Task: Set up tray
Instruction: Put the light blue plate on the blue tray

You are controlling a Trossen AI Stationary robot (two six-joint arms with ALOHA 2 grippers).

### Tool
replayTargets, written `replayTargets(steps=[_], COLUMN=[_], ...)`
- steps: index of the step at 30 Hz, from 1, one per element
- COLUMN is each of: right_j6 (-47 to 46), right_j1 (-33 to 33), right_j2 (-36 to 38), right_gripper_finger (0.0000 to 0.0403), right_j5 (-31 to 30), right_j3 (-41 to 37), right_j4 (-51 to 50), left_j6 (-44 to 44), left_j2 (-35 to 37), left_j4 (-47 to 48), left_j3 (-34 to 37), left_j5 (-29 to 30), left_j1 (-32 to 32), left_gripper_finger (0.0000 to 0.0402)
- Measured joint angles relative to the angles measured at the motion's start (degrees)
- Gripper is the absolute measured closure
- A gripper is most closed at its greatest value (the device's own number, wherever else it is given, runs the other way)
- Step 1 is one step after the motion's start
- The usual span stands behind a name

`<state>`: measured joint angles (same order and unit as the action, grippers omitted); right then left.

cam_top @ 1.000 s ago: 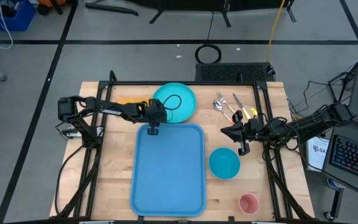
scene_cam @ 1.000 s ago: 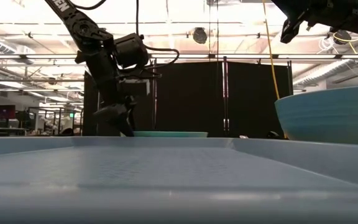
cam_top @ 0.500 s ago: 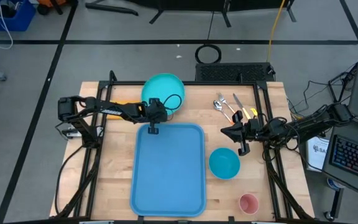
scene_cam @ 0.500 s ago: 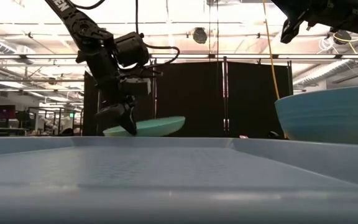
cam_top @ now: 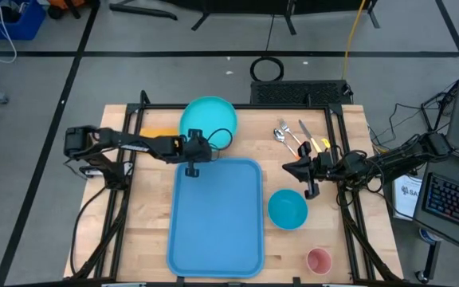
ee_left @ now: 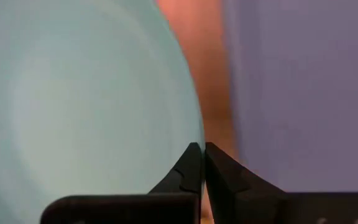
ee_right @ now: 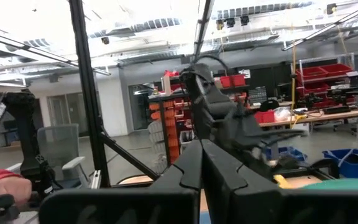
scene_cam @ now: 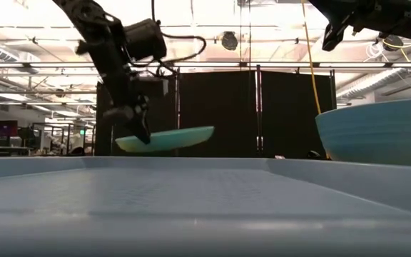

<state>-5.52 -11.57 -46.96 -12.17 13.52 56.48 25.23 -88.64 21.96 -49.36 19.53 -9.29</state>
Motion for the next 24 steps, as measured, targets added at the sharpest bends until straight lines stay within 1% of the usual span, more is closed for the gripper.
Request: replayTargets(steps=[7,12,15,20,24], right_j6=[-1.55,-1.72,-1.72,-1.71,-1.72], right_j1=[0.64,0.72,0.72,0.72,0.72], right_j2=[-0.32,-0.92,-0.97,-0.96,-0.96], right_gripper_finger=[0.0403,0.0403,0.0403,0.0403,0.0403], right_j5=[-0.15,-1.55,-1.55,-1.55,-1.55], right_j3=[-0.02,-0.02,-0.02,-0.02,-0.02], right_j4=[-1.07,-0.99,-0.99,-0.63,-0.61], left_j6=[-7.20,-13.95,-17.06,-20.99,-23.69], left_j2=[5.13,5.31,5.37,5.33,5.33], left_j4=[8.37,12.64,12.83,12.71,10.93], left_j3=[-2.33,-4.15,-4.49,-4.49,-4.49], left_j5=[-0.10,-2.50,-4.56,-4.51,-5.17], left_j1=[7.95,14.79,19.30,26.07,30.31], left_gripper_finger=[0.0396,0.0396,0.0396,0.0396,0.0396])
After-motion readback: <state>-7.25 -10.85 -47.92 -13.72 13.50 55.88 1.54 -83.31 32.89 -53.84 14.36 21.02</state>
